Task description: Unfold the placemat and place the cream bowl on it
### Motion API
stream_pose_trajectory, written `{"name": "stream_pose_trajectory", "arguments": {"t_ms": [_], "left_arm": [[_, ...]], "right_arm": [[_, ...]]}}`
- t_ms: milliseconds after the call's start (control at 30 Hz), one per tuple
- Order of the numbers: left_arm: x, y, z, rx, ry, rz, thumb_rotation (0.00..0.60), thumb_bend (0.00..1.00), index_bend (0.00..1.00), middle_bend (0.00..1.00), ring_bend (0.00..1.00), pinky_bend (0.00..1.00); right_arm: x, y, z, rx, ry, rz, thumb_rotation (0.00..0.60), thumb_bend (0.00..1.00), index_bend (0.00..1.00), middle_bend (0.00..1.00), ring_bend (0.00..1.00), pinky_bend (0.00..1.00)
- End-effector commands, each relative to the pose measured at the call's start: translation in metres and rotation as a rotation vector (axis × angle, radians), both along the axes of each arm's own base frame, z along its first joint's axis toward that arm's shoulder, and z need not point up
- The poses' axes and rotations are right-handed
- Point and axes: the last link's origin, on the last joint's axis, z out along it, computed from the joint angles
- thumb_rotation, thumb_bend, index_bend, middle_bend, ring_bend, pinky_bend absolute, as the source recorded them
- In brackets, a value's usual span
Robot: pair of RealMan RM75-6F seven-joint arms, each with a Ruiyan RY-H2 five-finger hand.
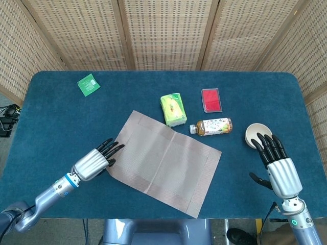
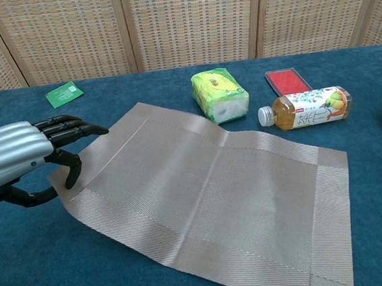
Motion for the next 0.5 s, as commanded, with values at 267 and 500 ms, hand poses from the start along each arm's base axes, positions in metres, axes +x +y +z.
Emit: {"name": "stream_pose_trajectory", "arguments": {"t_ms": [267, 500], "left_arm": [[-0.019, -0.047, -0.003, -0.095, 0.081, -0.006, 0.600, 0.53, 0.78, 0.00, 0.00, 0.00], [-0.006, -0.071, -0.013, -0.164, 0.119, -0.035, 0.600, 0.53, 0.78, 0.00, 0.00, 0.00]], "right_arm": [[0.002, 0.003, 0.001, -0.003, -0.001, 0.011, 0.600, 0.00, 0.03, 0.00, 0.00, 0.00], [0.002, 0.005, 0.002, -0.008, -0.001, 0.013, 0.600, 0.00, 0.03, 0.00, 0.00, 0.00]]}}
